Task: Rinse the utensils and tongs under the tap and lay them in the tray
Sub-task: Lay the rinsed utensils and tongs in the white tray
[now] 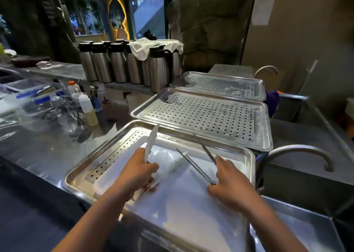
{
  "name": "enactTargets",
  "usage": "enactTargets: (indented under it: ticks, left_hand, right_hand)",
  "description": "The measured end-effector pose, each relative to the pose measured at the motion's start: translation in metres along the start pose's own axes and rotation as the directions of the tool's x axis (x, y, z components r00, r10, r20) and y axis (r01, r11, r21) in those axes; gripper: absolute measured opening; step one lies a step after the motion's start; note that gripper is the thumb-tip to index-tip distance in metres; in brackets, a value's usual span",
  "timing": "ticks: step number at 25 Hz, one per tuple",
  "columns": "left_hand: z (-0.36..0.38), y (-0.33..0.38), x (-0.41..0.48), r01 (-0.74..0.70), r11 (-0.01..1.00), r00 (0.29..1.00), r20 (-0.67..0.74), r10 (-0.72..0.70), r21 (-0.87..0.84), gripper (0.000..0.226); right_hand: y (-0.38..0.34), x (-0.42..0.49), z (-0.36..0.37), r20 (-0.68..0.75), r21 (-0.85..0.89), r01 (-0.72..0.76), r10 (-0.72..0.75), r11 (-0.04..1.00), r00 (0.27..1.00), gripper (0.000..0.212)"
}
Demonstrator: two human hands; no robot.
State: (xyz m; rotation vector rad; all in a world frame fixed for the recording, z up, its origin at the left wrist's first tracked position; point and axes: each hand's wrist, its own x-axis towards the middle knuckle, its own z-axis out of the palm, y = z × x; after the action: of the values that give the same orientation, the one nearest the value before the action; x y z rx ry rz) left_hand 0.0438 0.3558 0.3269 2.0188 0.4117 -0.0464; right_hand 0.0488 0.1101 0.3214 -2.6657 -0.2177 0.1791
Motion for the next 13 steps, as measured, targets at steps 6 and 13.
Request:
enactTargets:
  ticks: [6, 13]
  left_hand:
    - [-0.023, -0.029, 0.026, -0.285, 0.924, 0.959, 0.082, 0.273, 0.256, 0.056]
    - [-0.049, -0.034, 0.045, -0.488, 0.650, 0.871, 0.274, 0.408, 0.583, 0.069]
  right_hand:
    - [-0.023, -0.003, 0.017, -0.087, -0.089, -0.244, 0.237, 0.966, 0.968, 0.053]
    - [-0.063, -0.023, 0.042, -0.205, -0.110, -0.480, 0.453, 0.870, 0.868, 0.044]
